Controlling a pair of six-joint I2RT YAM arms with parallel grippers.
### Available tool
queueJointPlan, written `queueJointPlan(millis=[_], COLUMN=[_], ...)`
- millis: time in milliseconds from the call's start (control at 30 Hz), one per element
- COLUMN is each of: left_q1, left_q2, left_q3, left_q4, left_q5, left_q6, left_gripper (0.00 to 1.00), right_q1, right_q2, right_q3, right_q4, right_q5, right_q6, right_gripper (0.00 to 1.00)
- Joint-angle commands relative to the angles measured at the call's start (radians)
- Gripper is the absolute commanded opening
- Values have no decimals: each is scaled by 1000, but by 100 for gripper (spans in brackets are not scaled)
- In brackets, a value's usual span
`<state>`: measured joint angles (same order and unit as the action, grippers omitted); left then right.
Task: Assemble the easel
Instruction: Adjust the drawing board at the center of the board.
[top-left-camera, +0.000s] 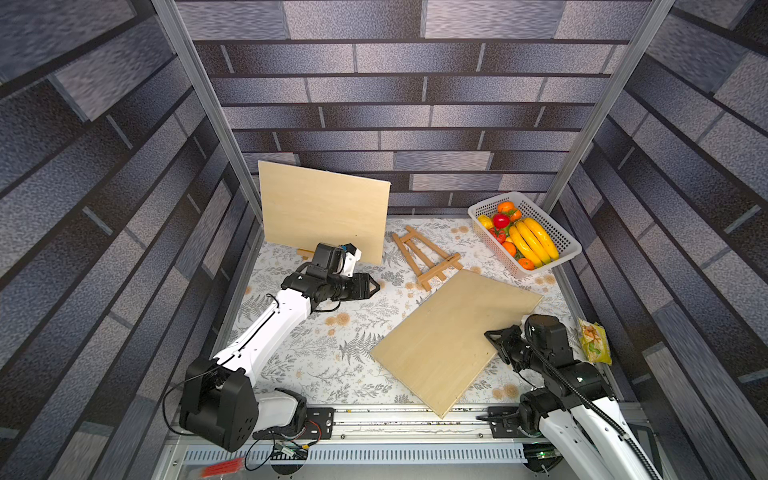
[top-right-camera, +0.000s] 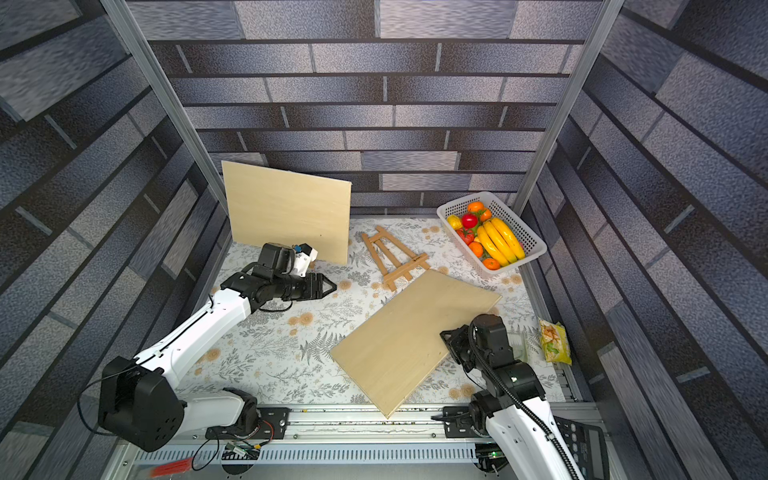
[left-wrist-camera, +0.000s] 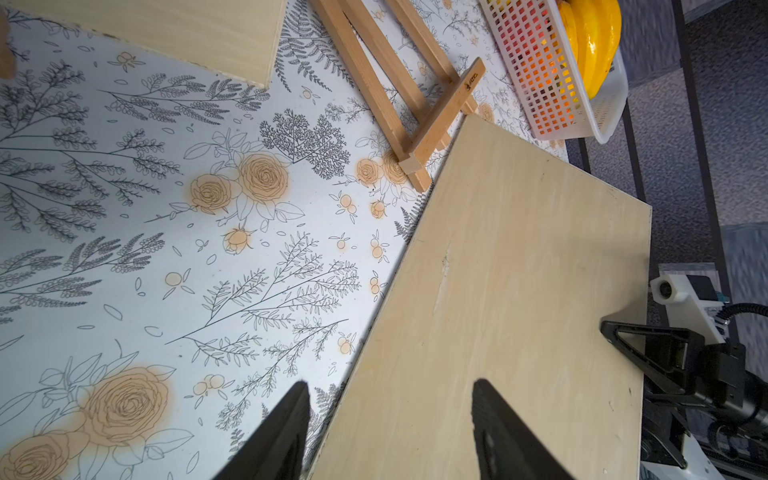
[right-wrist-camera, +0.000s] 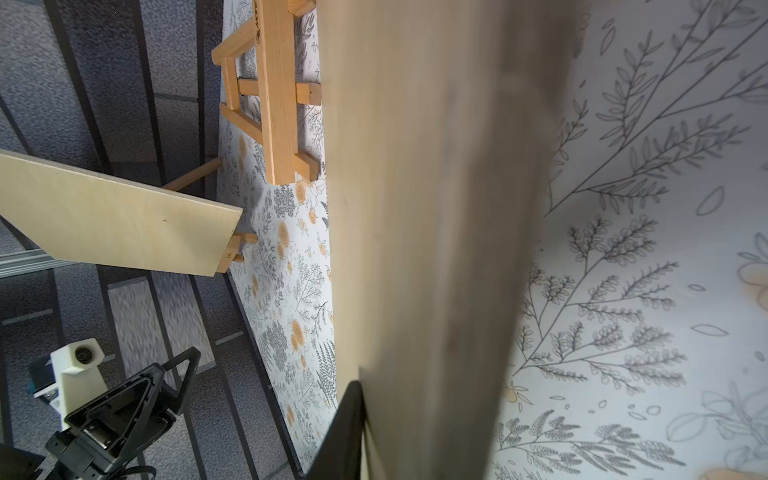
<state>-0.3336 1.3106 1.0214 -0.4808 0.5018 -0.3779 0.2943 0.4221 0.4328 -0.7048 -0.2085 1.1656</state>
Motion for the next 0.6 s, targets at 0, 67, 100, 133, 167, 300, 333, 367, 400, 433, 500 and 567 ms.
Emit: queueJointPlan(millis=[0, 67, 100, 133, 167, 300, 333, 367, 400, 433, 500, 567], left_q1=[14, 16, 16, 14, 14, 8, 8, 10, 9, 11, 18, 28], left_q2=[17, 31, 39, 48, 58, 89, 97, 103, 106, 108, 107, 99], left_q3=[43, 46, 49, 49, 49, 58, 60, 64, 66, 69, 68, 60], left_q4=[-19, -30, -32, -33, -30, -6, 0, 1, 2, 1, 1, 11], left_q5=[27, 31, 33, 36, 39, 55, 58, 61, 63, 63, 64, 60], left_q6=[14, 25, 29, 30, 28, 17, 15, 14, 15, 14, 8, -12], left_gripper=[64, 64, 64, 65, 65, 65, 65, 65, 65, 65, 65, 65], right_q1=[2, 2, 2, 2, 2, 2, 2, 1, 2, 2, 2, 3], right_q2=[-48, -127, -155, -182, -198, -190, -172, -142, -107, -51, 77, 204], right_q3=[-121, -164, -175, -180, -179, -123, -92, -52, -13, 49, 167, 295], right_q4=[-264, -306, -321, -344, -369, -454, -480, -505, -531, -560, -604, -629], right_q5=[47, 46, 45, 49, 56, 75, 83, 94, 106, 114, 125, 137], right_q6=[29, 81, 102, 118, 126, 116, 102, 86, 68, 38, -34, -111], right_gripper=[22, 30, 39, 52, 55, 64, 66, 68, 73, 81, 98, 100])
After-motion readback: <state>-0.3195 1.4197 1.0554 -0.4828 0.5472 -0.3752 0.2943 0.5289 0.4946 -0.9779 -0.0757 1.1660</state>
